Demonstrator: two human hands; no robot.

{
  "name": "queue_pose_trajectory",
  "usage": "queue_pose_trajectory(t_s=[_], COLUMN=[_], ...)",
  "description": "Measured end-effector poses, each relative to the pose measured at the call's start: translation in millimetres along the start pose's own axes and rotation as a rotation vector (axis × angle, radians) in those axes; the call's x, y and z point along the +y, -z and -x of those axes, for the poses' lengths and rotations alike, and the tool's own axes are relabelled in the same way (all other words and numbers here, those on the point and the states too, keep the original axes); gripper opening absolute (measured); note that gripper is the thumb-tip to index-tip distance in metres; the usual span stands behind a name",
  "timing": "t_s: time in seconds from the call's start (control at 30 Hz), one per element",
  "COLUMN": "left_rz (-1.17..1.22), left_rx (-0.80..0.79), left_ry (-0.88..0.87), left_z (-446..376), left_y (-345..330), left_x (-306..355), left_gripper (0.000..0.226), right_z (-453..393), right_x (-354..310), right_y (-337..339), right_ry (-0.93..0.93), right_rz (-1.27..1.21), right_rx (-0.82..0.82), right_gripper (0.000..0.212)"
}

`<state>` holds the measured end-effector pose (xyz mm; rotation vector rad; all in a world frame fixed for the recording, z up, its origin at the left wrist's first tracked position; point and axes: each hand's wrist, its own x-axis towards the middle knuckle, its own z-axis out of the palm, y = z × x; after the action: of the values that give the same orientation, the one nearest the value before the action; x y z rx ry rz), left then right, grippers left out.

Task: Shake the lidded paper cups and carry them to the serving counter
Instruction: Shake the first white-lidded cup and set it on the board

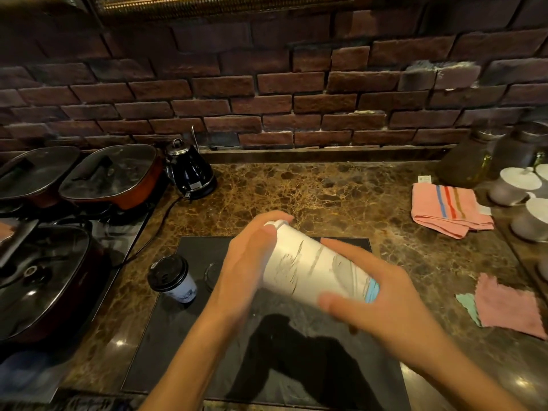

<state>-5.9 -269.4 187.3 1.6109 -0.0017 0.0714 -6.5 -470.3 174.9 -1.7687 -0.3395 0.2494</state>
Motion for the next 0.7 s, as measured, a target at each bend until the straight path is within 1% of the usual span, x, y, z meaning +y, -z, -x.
queue_pose_trajectory(t_s=[0.03, 0.07, 0.1, 0.13, 0.17, 0.2, 0.23, 0.27, 0.3, 0.33, 0.37, 0.4, 0.43, 0.5, 0.53, 0.6, 0.63, 0.67, 0.7], left_rz=[-0.027, -0.045, -0.040, -0.008, 0.058, 0.152, 0.261, 0.371, 0.470, 0.562, 0.649, 0.728, 0.774, 0.785, 0.769, 0.674, 0.629, 0.617, 0.638], left_rx=[-0.013, -0.024, -0.029, -0.019, 0.007, 0.041, 0.070, 0.078, 0.051, -0.005, -0.049, -0.078, -0.087, -0.059, 0.000, 0.152, 0.213, 0.236, 0.228], left_ry=[-0.052, -0.096, -0.118, -0.113, -0.068, 0.022, 0.153, 0.316, 0.488, 0.641, 0.738, 0.778, 0.774, 0.668, 0.562, 0.321, 0.235, 0.195, 0.211], left_z=[-0.6, -1.3, -0.9, -0.1, 0.6, 0.9, 0.7, -0.1, -0.8, -1.3, -1.1, -0.3, 0.3, 0.3, 0.0, 1.8, 3.1, 5.3, 7.4], left_y=[0.2, 0.5, -0.1, -1.8, -4.7, -8.0, -11.2, -14.0, -16.1, -17.8, -19.5, -22.3, -25.7, -34.4, -39.1, -48.0, -51.3, -53.6, -54.4], left_x=[0.5, -1.4, -4.1, -7.0, -9.2, -11.7, -13.8, -15.5, -17.4, -19.3, -19.8, -18.1, -17.8, -14.5, -15.4, -22.1, -26.8, -29.0, -29.7], left_gripper=[0.034, 0.036, 0.037, 0.039, 0.041, 0.043, 0.045, 0.045, 0.045, 0.046, 0.047, 0.046, 0.045, 0.038, 0.035, 0.032, 0.034, 0.038, 0.042], right_z=[-1.2, -2.5, -3.5, -4.5, -5.5, -6.2, -6.3, -6.8, -7.9, -9.1, -10.6, -12.3, -14.5, -19.8, -22.7, -28.7, -32.6, -35.6, -38.2], right_x=[-1.2, -1.7, -2.6, -5.0, -6.9, -8.2, -9.5, -11.3, -11.3, -11.1, -13.5, -15.3, -16.7, -20.3, -22.1, -24.5, -25.0, -25.7, -26.6], right_y=[0.1, 0.5, 2.0, 3.4, 3.9, 3.5, 2.7, 1.4, -0.7, -2.4, -2.9, -2.6, -2.1, -0.6, -1.0, -5.3, -7.2, -8.0, -6.9], right_ry=[-0.120, -0.214, -0.267, -0.277, -0.237, -0.151, -0.019, 0.138, 0.307, 0.460, 0.563, 0.629, 0.667, 0.658, 0.608, 0.414, 0.315, 0.245, 0.213], right_rz=[-0.278, -0.461, -0.529, -0.514, -0.396, -0.205, 0.029, 0.261, 0.416, 0.482, 0.477, 0.434, 0.383, 0.292, 0.235, 0.070, 0.002, -0.017, -0.002], right_rx=[-0.067, -0.103, -0.100, -0.070, -0.001, 0.087, 0.167, 0.224, 0.255, 0.265, 0.259, 0.263, 0.287, 0.386, 0.438, 0.533, 0.551, 0.543, 0.510], right_gripper=[0.064, 0.058, 0.051, 0.046, 0.042, 0.042, 0.045, 0.048, 0.048, 0.043, 0.036, 0.030, 0.026, 0.024, 0.023, 0.018, 0.016, 0.016, 0.015])
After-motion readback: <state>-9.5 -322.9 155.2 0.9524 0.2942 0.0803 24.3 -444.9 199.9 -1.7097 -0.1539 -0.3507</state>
